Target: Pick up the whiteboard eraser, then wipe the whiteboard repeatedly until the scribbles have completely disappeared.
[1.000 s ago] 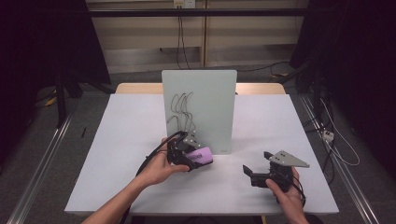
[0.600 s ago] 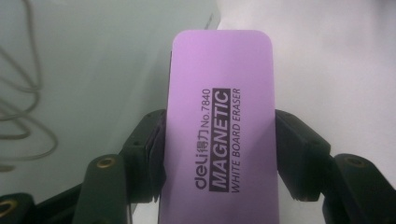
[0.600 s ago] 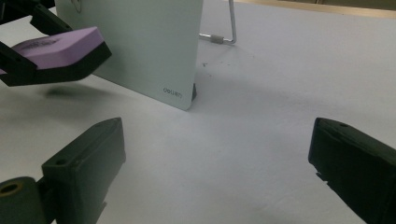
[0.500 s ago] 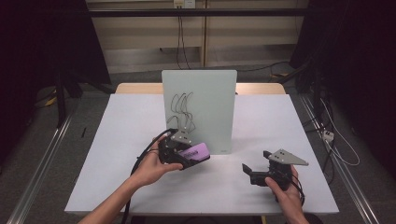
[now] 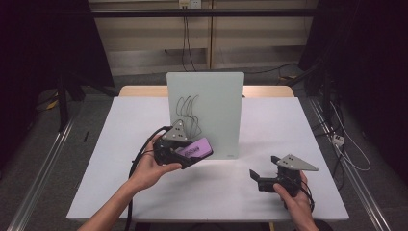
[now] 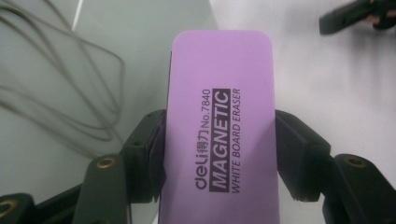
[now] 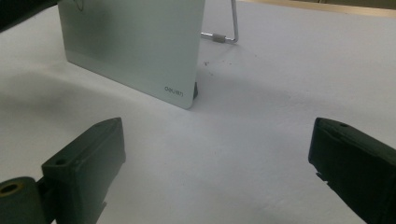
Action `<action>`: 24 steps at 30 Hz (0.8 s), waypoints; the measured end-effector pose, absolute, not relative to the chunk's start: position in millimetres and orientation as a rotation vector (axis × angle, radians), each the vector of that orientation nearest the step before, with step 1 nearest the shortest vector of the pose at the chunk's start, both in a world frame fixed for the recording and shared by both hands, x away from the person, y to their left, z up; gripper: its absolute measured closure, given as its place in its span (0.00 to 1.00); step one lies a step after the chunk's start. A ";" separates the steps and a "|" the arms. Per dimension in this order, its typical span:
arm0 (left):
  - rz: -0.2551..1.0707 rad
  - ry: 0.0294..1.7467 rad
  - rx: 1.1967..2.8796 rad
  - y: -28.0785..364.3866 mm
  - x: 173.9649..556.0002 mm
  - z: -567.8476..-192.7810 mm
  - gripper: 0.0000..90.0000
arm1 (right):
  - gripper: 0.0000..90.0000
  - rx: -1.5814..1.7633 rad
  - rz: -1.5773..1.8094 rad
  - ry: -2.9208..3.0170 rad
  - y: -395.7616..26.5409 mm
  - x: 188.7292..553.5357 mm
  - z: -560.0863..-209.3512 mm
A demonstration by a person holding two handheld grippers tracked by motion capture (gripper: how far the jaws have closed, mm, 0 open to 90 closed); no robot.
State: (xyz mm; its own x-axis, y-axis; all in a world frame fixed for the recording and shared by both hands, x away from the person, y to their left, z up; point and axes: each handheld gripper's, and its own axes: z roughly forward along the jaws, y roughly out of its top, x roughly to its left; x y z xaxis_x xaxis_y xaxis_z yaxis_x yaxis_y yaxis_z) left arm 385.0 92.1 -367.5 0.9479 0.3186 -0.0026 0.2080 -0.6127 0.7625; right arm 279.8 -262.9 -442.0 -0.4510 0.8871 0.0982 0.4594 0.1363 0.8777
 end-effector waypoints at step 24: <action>0.234 0.430 2.076 135.1 393.9 -330.0 0.45 | 0.04 1.299 1.253 1.963 -262.6 281.6 -442.1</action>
